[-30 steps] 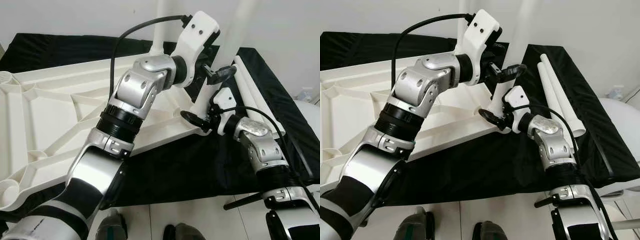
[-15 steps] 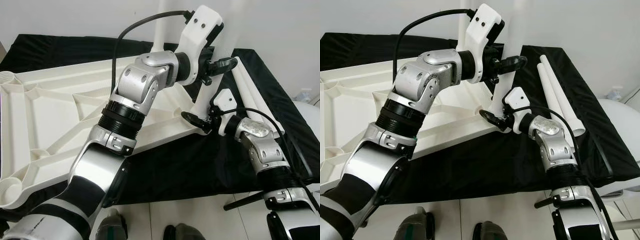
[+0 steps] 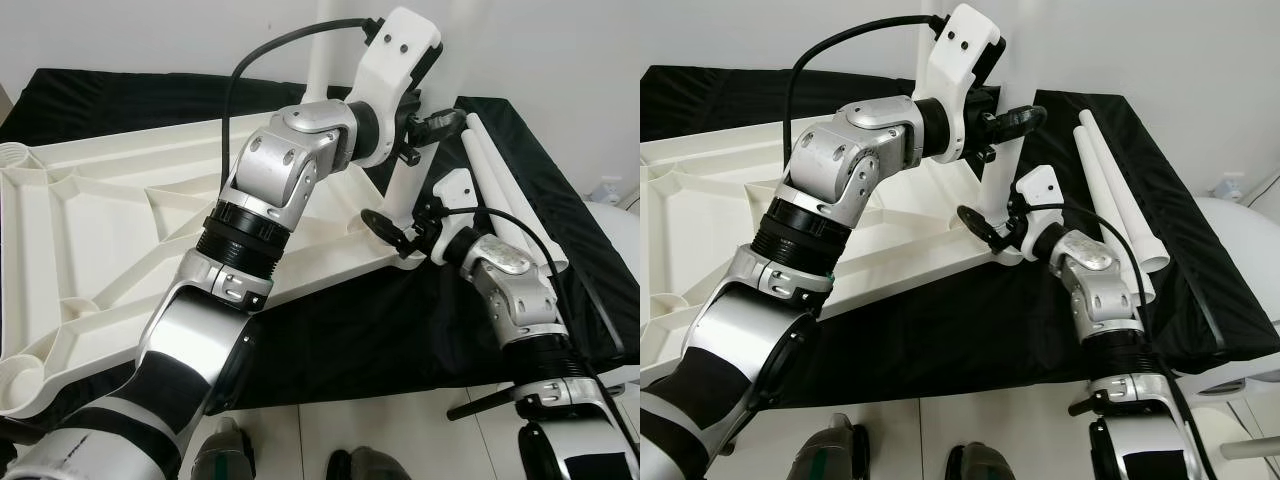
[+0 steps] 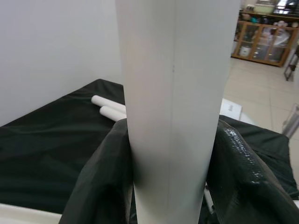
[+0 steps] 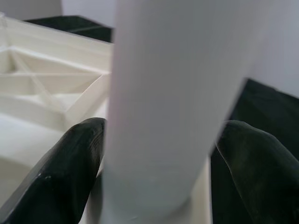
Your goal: Building children table
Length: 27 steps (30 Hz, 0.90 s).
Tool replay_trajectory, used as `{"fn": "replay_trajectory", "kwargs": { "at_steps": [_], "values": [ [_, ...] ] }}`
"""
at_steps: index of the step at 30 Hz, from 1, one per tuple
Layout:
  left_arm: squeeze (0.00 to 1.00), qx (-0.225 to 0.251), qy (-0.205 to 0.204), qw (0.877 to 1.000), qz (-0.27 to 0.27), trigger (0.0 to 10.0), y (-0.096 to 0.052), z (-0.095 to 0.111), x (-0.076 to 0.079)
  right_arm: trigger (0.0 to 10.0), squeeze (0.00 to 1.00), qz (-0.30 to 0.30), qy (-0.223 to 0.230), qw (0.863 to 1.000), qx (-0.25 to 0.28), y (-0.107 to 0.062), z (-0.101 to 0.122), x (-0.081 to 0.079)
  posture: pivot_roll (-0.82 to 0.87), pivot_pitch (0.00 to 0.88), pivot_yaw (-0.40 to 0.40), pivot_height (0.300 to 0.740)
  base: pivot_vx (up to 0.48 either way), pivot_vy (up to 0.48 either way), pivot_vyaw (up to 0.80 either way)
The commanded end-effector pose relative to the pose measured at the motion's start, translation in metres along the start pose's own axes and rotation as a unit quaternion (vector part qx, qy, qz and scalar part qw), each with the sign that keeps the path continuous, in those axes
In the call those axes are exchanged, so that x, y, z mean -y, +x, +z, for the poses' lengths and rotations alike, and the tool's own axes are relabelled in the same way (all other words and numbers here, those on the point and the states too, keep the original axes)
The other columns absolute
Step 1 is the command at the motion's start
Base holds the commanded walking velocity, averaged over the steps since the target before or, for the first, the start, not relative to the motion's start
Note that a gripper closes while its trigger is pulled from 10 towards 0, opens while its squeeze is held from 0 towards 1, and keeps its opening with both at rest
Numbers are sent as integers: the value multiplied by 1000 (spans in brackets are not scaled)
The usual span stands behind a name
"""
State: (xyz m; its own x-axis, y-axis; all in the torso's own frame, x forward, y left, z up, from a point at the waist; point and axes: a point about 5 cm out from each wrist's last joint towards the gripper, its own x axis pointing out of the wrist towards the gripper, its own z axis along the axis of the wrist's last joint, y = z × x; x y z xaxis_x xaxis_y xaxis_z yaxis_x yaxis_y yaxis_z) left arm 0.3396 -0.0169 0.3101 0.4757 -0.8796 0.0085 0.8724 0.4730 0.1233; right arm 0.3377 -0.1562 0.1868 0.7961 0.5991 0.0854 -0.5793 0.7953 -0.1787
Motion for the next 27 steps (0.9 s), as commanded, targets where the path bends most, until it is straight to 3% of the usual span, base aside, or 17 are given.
{"fn": "replay_trajectory", "kwargs": {
  "at_steps": [1,11,18,27],
  "values": [
    [0,7,6,1000,6,10000,0,6,2,10000,0,-21,6,1000,5,-1,1,-1,-6,49,-71,740,0,0,0],
    [0,17,16,999,30,10000,-2,12,-1,10000,0,-79,43,996,29,9,7,-20,-2,65,-67,740,0,0,0],
    [0,16,14,999,30,10000,-1,11,0,10000,0,-108,65,992,30,12,11,-24,-1,65,-67,740,0,0,0],
    [0,18,13,999,29,10000,0,11,2,10000,0,-132,61,989,32,16,20,-26,-2,69,-72,740,0,0,0]
  ]
}}
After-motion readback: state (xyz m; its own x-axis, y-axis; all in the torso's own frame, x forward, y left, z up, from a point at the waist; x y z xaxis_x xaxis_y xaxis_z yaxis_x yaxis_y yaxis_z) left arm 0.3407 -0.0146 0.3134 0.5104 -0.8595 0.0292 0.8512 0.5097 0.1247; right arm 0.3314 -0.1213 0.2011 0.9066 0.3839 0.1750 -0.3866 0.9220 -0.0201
